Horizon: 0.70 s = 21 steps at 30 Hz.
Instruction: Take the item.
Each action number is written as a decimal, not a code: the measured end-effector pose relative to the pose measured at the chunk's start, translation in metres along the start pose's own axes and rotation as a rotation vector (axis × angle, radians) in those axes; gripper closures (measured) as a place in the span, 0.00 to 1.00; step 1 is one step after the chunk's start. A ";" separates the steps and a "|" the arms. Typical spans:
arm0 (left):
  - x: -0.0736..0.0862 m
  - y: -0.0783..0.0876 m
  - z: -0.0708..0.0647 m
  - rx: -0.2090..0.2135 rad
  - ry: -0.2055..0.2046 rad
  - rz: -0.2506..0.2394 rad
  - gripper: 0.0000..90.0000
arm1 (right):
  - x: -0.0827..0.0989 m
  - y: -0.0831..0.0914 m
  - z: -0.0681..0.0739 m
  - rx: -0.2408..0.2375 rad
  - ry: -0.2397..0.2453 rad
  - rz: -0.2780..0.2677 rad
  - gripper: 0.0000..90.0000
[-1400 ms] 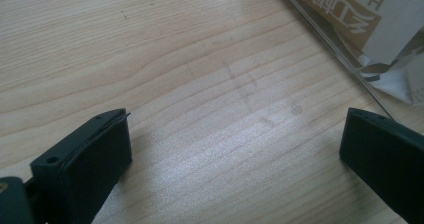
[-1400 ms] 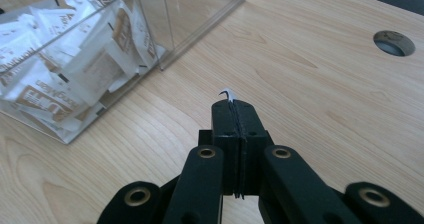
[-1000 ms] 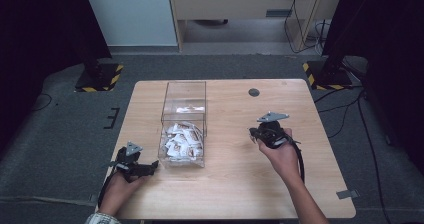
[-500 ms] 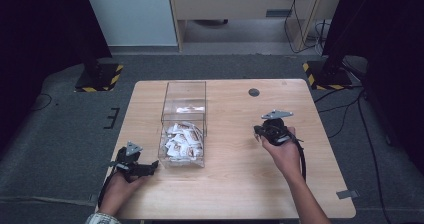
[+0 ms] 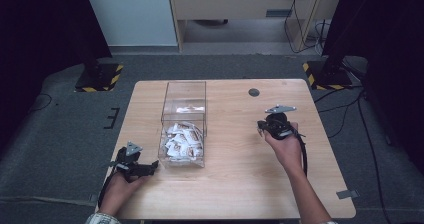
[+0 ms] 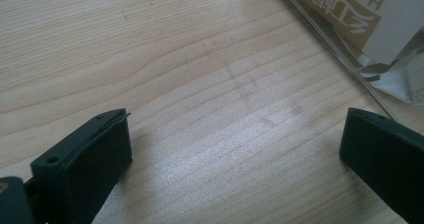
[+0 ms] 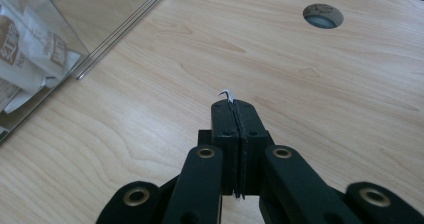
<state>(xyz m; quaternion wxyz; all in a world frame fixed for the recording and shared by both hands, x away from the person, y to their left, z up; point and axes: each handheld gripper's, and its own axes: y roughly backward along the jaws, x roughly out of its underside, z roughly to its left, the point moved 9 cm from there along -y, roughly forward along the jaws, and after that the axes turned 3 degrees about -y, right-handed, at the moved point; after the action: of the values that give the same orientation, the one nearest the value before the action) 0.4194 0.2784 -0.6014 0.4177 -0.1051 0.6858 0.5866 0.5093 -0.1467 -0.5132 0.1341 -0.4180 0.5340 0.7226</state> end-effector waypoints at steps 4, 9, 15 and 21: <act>0.000 0.000 0.000 0.000 0.000 0.000 0.00 | -0.003 -0.007 -0.009 0.017 -0.016 0.006 0.99; 0.000 0.000 0.000 0.000 0.000 0.000 0.00 | -0.002 -0.020 -0.013 0.030 -0.030 0.028 0.99; 0.000 0.000 0.000 -0.001 0.001 0.000 0.00 | 0.001 -0.035 -0.011 0.052 -0.030 0.049 0.98; 0.000 0.000 0.000 -0.001 0.001 0.000 0.00 | 0.003 -0.046 -0.002 0.045 -0.017 0.067 0.97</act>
<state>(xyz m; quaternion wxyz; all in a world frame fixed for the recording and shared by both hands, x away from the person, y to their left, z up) 0.4193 0.2784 -0.6014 0.4172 -0.1057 0.6858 0.5868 0.5378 -0.1312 -0.5453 0.1237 -0.3908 0.5625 0.7180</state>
